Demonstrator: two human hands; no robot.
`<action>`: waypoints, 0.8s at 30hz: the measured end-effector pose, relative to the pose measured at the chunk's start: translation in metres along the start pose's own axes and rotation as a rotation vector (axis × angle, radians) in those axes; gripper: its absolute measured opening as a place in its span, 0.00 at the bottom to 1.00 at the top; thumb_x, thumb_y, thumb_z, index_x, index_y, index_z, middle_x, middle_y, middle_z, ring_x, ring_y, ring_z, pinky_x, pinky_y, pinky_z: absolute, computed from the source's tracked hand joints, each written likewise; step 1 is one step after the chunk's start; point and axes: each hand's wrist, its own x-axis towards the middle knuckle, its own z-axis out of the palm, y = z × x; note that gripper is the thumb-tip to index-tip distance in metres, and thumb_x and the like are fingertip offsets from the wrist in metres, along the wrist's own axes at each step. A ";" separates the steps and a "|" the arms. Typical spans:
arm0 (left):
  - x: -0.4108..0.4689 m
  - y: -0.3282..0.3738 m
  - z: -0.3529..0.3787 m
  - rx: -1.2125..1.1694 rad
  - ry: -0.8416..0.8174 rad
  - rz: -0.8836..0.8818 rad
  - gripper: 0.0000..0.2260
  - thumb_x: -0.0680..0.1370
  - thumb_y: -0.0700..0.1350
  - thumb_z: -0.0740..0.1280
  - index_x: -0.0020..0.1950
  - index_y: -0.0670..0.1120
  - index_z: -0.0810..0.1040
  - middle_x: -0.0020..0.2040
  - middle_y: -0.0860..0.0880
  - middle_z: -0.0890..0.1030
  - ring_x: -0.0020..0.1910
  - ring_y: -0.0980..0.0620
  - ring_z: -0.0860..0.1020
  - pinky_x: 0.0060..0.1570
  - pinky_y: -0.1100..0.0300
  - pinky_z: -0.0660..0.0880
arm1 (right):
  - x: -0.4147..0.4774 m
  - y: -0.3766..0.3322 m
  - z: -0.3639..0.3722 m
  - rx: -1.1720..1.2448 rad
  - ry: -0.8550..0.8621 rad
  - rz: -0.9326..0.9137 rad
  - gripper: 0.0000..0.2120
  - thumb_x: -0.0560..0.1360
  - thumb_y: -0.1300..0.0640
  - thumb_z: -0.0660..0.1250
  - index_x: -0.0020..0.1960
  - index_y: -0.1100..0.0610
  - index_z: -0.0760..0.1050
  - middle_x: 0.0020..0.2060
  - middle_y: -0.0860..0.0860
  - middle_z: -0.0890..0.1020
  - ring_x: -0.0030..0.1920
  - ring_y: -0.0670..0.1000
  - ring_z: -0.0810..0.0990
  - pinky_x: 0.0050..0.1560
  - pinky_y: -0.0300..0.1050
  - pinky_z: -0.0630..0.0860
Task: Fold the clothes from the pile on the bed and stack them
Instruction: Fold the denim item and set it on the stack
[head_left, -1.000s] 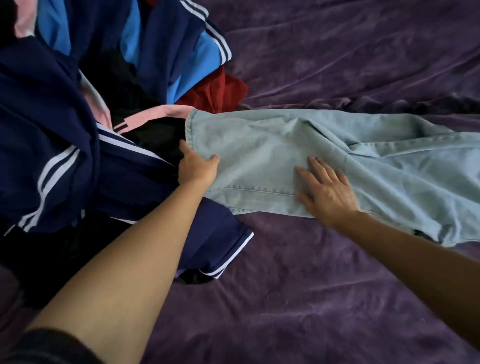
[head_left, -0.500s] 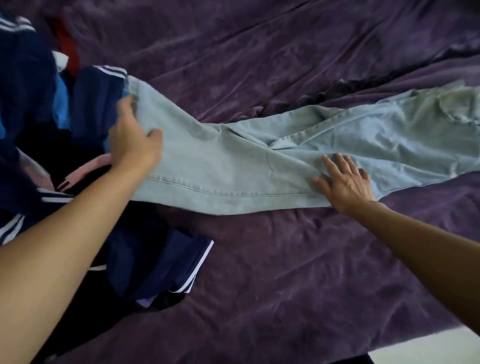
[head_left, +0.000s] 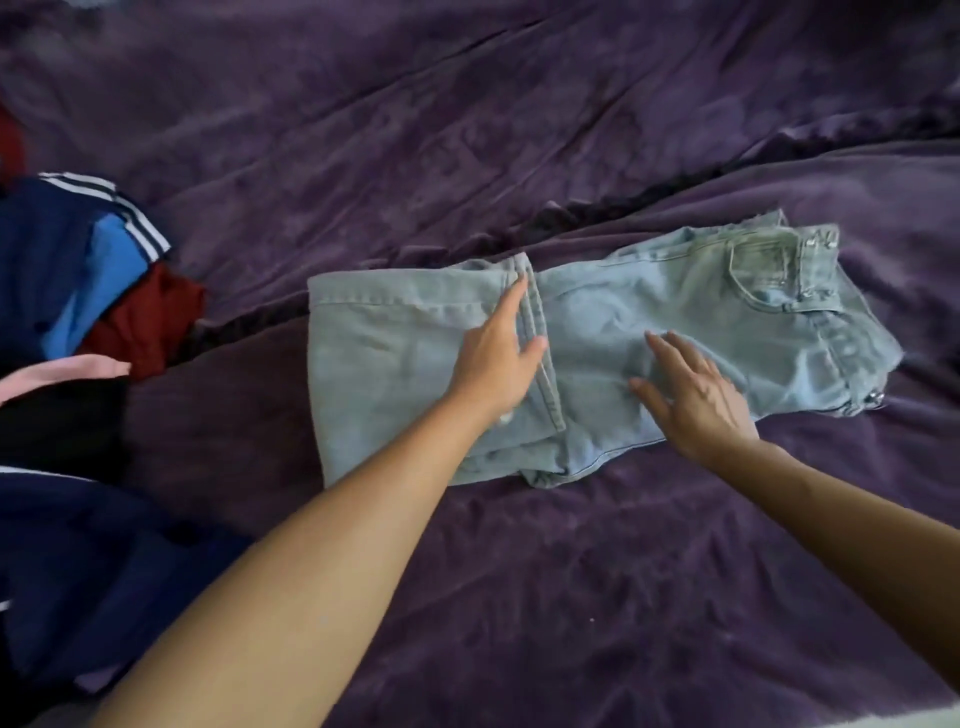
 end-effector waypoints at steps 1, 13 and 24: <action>-0.001 -0.003 0.002 -0.058 0.050 0.030 0.23 0.79 0.44 0.63 0.73 0.53 0.65 0.46 0.45 0.82 0.43 0.47 0.80 0.49 0.52 0.76 | 0.003 0.004 -0.004 -0.009 -0.003 -0.041 0.28 0.79 0.46 0.61 0.76 0.51 0.60 0.75 0.56 0.63 0.72 0.59 0.64 0.66 0.58 0.66; -0.024 -0.185 -0.066 0.036 0.408 -0.784 0.32 0.77 0.58 0.63 0.76 0.47 0.57 0.73 0.42 0.66 0.69 0.39 0.67 0.66 0.46 0.66 | 0.082 -0.128 0.071 -0.339 -0.054 -0.531 0.32 0.79 0.37 0.51 0.78 0.47 0.47 0.78 0.55 0.44 0.77 0.56 0.39 0.74 0.62 0.44; -0.025 -0.136 -0.080 -0.253 0.399 -0.379 0.06 0.67 0.47 0.75 0.40 0.51 0.80 0.42 0.53 0.84 0.41 0.55 0.82 0.42 0.54 0.80 | 0.079 -0.094 0.065 -0.161 -0.120 -0.376 0.30 0.79 0.38 0.52 0.77 0.49 0.54 0.78 0.54 0.54 0.77 0.54 0.52 0.74 0.55 0.53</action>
